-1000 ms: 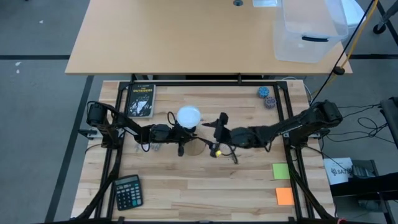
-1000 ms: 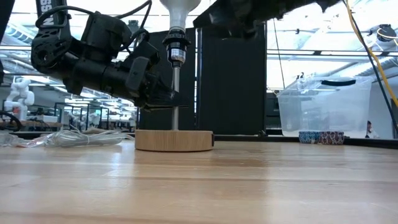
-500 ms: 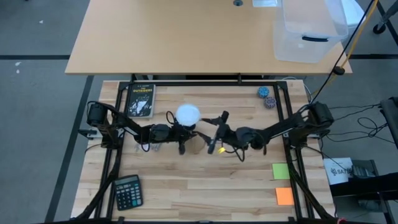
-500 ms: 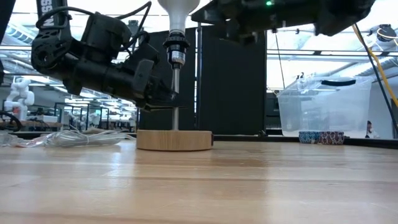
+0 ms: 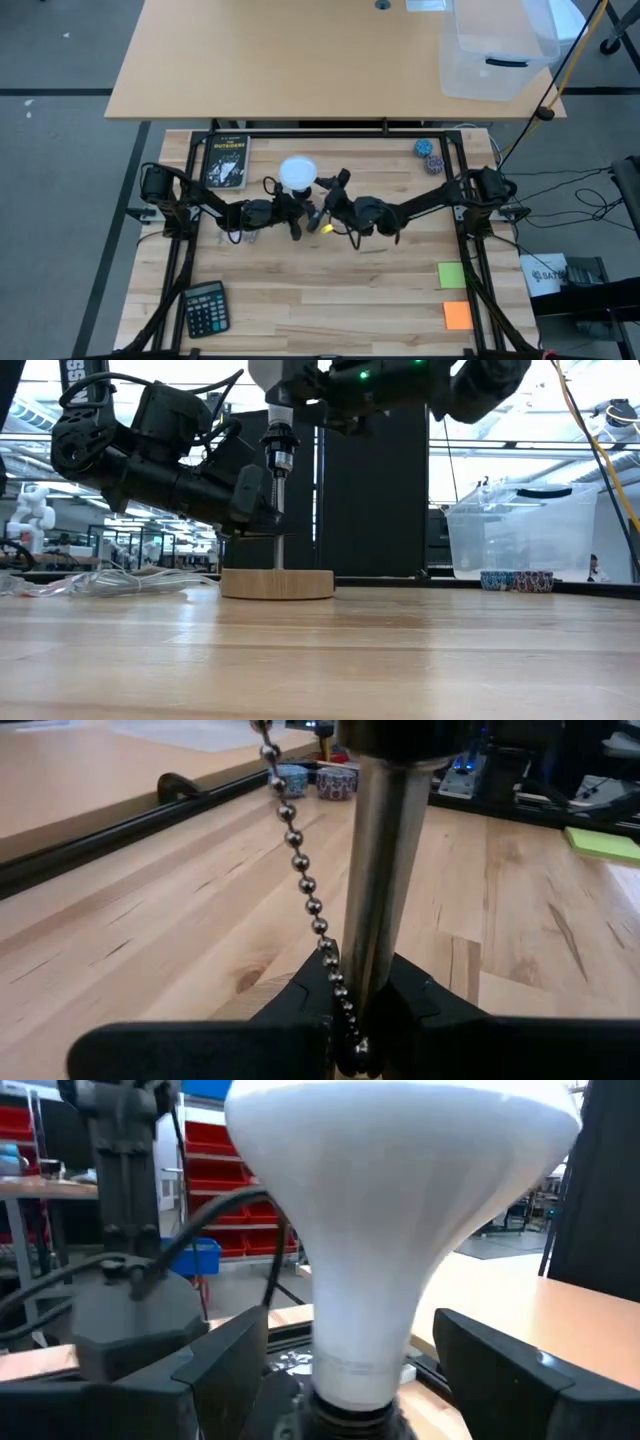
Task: Screw lightbulb
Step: Remove the lightbulb from the lamp socket
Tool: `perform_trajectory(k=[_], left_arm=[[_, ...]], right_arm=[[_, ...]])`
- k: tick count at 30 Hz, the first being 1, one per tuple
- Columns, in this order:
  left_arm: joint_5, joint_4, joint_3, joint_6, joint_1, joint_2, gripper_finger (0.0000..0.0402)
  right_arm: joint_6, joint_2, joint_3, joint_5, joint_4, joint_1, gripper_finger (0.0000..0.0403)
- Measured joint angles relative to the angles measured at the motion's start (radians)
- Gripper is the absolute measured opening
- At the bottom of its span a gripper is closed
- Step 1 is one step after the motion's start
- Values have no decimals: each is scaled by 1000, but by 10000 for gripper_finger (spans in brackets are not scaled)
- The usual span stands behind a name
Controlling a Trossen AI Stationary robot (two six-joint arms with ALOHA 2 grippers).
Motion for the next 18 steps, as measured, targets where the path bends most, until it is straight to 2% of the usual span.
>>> perform_trajectory(k=[6,9,18], left_arm=[[-2,-3,0,0,-1,0,33],[-2,-3,0,1,-1,0,33],[4,-9,1,2,-3,0,33]], right_arm=[[8,8,46,-72,-53,-33,276],[11,8,60,-105,-89,-46,262],[37,8,64,-160,-92,-67,151]])
